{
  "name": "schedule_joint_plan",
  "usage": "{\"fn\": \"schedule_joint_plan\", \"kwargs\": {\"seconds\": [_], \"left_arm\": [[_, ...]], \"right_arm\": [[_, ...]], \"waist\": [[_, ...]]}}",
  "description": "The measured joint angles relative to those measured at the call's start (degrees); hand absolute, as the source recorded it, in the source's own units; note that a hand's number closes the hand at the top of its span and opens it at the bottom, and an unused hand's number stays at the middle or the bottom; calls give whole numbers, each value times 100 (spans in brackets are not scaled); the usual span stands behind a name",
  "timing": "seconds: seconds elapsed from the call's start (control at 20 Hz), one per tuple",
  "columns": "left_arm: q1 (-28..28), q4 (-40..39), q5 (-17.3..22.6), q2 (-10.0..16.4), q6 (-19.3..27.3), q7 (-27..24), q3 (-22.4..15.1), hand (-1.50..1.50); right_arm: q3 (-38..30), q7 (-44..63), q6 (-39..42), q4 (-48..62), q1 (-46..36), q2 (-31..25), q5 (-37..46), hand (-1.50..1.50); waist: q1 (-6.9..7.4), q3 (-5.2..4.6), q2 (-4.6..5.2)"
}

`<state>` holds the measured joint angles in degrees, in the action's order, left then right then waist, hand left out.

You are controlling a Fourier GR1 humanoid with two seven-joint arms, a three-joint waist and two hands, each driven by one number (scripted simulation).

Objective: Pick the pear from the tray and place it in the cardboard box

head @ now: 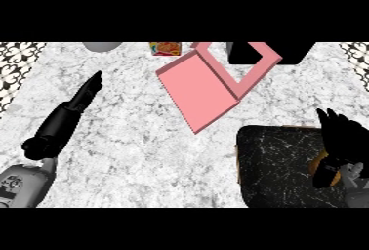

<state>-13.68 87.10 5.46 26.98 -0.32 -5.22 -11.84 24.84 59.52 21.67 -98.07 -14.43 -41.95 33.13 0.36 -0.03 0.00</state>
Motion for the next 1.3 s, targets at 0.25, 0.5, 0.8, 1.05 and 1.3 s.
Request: {"fn": "schedule_joint_plan", "kwargs": {"seconds": [0.25,0.5,0.8,1.05,1.3], "left_arm": [[11,8,8,-4,-157,13,167,0],[68,6,-148,-153,-253,19,287,0],[86,50,-339,-339,-436,63,468,0],[202,101,-528,-505,-481,16,487,0],[107,79,-661,-660,-591,117,611,0]], "right_arm": [[0,-57,15,283,122,233,393,-150],[-203,-307,35,529,318,485,721,-150],[-587,-562,218,734,309,789,974,-150],[-697,-681,179,1158,387,934,1404,-150],[-950,-855,163,1327,528,1051,1687,-150]], "waist": [[-20,1,0],[-34,2,-1],[-34,3,-2],[-28,3,-1],[-39,4,-1]]}}
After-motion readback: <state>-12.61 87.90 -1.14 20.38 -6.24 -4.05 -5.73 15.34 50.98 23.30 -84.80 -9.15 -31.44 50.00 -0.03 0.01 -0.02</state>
